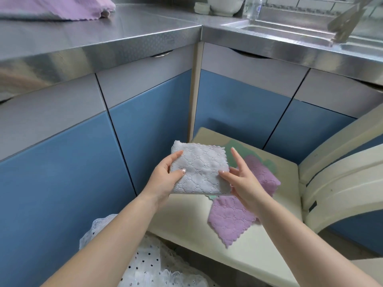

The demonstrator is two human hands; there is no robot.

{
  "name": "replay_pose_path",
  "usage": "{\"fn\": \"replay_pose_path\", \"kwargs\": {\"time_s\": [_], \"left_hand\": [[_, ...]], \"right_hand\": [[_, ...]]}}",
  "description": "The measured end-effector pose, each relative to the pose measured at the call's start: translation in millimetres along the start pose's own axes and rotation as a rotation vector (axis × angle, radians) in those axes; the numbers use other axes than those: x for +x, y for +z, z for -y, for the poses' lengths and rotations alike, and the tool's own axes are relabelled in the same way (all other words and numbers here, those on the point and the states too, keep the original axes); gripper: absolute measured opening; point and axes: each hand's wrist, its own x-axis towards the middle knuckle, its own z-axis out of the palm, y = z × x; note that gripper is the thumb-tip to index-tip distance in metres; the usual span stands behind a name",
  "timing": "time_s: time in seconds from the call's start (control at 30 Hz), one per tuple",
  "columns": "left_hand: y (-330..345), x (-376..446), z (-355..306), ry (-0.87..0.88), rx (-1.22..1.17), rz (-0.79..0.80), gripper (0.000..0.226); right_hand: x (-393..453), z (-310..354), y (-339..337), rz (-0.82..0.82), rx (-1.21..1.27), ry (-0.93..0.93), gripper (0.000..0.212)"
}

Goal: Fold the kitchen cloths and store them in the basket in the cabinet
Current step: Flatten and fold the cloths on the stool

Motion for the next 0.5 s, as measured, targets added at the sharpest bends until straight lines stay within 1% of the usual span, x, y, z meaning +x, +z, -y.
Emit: {"fn": "replay_pose_path", "kwargs": {"time_s": [0.07,0.13,0.23,0.33,0.4,0.5], "left_hand": [[-5,-7,-13,0.042,0.052,-0.027,0.046],[-12,-15,-30,0.118,0.130,-0.069,0.041],[-28,-28,-60,0.251,0.306,-0.135,0.041],[-53,-42,-98,0.377,0.517,-0.233,0.043],[-70,-53,-124,0.449,0.653,-0.323,0.037],[-93,-73,-160,0.555,0.876,-0.531,0.035]], "right_hand": [[-4,13,9,0.045,-0.172,-0.073,0.048],[-6,28,20,0.045,-0.294,-0.163,0.039],[-5,60,40,0.059,-0.349,-0.278,0.039],[1,101,70,0.125,-0.353,-0.406,0.038],[4,125,94,0.183,-0.339,-0.459,0.034],[8,160,131,0.234,-0.427,-0.531,0.031]]}}
